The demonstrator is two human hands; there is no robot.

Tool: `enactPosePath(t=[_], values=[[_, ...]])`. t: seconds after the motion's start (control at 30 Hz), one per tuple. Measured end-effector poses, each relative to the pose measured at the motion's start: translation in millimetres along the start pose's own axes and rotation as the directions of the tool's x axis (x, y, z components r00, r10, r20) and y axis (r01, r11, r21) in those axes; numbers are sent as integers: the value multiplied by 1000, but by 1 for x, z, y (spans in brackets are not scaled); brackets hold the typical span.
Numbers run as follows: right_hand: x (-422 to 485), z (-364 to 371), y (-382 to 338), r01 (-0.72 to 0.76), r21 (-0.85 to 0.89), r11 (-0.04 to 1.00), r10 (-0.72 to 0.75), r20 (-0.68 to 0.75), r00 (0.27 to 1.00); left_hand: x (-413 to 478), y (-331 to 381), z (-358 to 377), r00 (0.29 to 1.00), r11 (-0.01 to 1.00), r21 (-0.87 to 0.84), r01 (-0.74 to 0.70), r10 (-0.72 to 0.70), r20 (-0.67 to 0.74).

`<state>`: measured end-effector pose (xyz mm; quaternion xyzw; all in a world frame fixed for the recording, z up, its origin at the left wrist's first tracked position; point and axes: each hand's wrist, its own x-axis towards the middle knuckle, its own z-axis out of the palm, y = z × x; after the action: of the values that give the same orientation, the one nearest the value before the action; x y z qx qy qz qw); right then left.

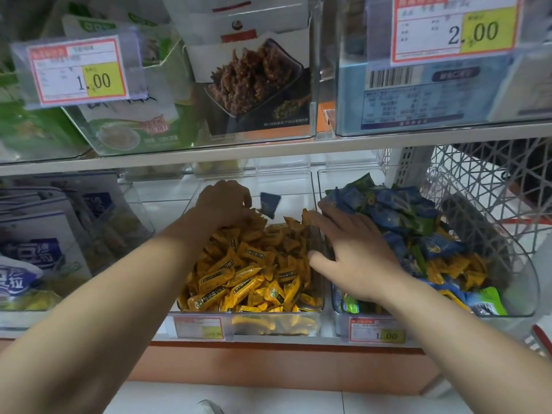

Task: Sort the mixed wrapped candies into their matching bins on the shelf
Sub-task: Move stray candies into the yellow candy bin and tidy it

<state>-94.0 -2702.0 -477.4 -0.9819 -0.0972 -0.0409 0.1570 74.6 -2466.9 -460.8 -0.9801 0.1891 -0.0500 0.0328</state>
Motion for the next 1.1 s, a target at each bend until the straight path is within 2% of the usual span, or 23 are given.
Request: enactPosePath(t=[0.07,0.2,0.4,0.57,0.7,0.8,0.9,1.03,1.1], values=[[0,0,0,1,2,1000,-1,2,1000,-2,3,0,1000,996,-85,10,-10,3],[0,1,-1,-5,-10,1000,5,-6,1000,-4,6,4,993,995,-96,40,-29,118],[0,3,-2,-16,-2,1000,16,-32,999,10,30,21,997,944,-327,-34,56,59],[0,4,-2,-15,-11,1000,14,-50,999,23,52,40,990,965,-260,-25,60,128],[0,4,-2,-12,-3,1000,12,-43,999,20,50,33,995,967,-254,-28,52,89],[0,3,-2,-14,12,1000,15,-38,999,6,39,21,996,938,-343,-47,68,50],[-1,1,-2,-9,17,1000,9,-27,1000,-22,33,-1,999,826,-563,-25,-4,-51],[-4,-8,-7,23,37,999,-18,-150,989,-67,45,-36,996,520,-853,-42,-46,-77],[-8,-13,-14,64,119,991,-36,-225,974,-85,56,-45,998,350,-936,-22,-53,-43]])
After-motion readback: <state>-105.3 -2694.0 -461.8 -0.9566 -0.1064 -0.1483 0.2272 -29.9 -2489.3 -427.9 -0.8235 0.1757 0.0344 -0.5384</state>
